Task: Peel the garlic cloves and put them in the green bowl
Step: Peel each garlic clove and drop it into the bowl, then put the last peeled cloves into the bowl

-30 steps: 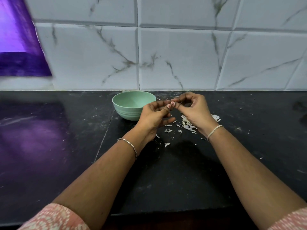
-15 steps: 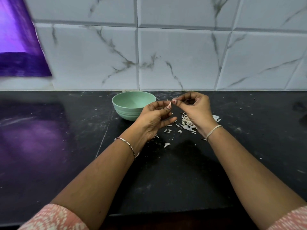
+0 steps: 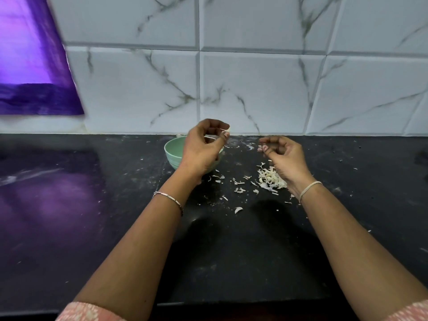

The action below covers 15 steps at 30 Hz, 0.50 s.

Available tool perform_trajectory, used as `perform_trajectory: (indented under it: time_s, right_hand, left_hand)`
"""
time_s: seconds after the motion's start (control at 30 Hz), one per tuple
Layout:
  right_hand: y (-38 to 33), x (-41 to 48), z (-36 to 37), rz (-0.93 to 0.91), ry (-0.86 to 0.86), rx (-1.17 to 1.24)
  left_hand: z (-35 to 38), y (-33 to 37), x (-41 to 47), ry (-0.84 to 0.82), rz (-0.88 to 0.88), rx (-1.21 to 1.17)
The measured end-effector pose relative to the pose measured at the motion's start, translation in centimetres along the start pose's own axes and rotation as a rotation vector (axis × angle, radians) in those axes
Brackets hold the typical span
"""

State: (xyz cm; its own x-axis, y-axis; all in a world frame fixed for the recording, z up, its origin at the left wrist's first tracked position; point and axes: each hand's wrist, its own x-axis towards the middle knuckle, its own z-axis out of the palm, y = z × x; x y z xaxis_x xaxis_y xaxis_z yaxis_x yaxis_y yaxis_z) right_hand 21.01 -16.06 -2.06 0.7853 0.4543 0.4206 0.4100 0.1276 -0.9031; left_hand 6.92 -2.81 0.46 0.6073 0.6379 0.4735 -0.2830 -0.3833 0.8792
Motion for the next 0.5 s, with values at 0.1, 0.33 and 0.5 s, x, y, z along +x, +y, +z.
perform_trajectory:
  time_s: [0.1,0.33,0.5]
  right_hand:
    - [0.3,0.0,-0.3,0.028,-0.001,-0.008]
    - [1.0,0.3,-0.6,0.014,0.086,-0.241]
    - [1.5,0.5,-0.5,-0.046,-0.020,-0.449]
  left_hand:
    - [-1.7,-0.1,0.6,0.137,0.077,0.194]
    - [-4.0,-1.0,0.9,0.190,0.017,0.669]
    - [-4.3,-2.0,1.3,0.094,-0.008,0.895]
